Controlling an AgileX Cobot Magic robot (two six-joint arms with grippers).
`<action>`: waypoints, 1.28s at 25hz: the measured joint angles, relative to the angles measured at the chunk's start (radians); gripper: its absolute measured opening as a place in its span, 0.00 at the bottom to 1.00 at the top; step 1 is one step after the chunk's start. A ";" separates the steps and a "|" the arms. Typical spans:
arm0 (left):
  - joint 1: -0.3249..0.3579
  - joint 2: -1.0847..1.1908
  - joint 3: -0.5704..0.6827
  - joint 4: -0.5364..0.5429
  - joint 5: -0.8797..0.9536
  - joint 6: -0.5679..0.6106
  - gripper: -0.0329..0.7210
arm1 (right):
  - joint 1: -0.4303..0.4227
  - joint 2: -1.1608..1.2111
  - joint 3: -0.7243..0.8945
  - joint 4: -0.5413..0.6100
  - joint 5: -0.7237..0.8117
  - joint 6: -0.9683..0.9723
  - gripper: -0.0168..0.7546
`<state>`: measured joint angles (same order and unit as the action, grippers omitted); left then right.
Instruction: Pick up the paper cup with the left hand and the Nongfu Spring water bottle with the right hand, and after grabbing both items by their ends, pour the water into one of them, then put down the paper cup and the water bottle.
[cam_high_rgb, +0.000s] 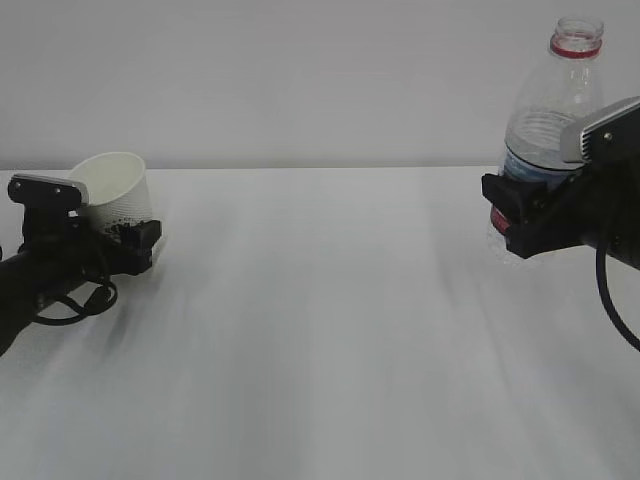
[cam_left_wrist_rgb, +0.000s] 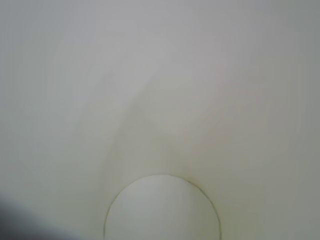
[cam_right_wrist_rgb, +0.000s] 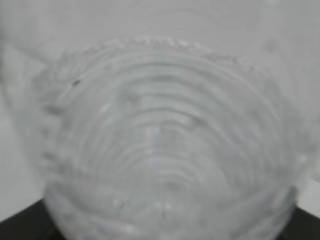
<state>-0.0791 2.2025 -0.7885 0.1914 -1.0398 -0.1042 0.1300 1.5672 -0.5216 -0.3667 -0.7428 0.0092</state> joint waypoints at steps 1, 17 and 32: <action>0.000 0.000 0.000 0.007 -0.003 0.000 0.77 | 0.000 0.000 0.000 0.000 0.000 0.000 0.65; 0.000 -0.051 0.038 0.317 -0.011 -0.139 0.76 | 0.000 0.000 0.000 0.009 0.008 -0.016 0.65; 0.000 -0.210 0.059 0.799 -0.015 -0.332 0.76 | 0.000 0.000 0.000 0.010 0.039 -0.019 0.65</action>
<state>-0.0791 1.9930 -0.7296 0.9907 -1.0553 -0.4359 0.1300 1.5672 -0.5216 -0.3568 -0.7037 -0.0096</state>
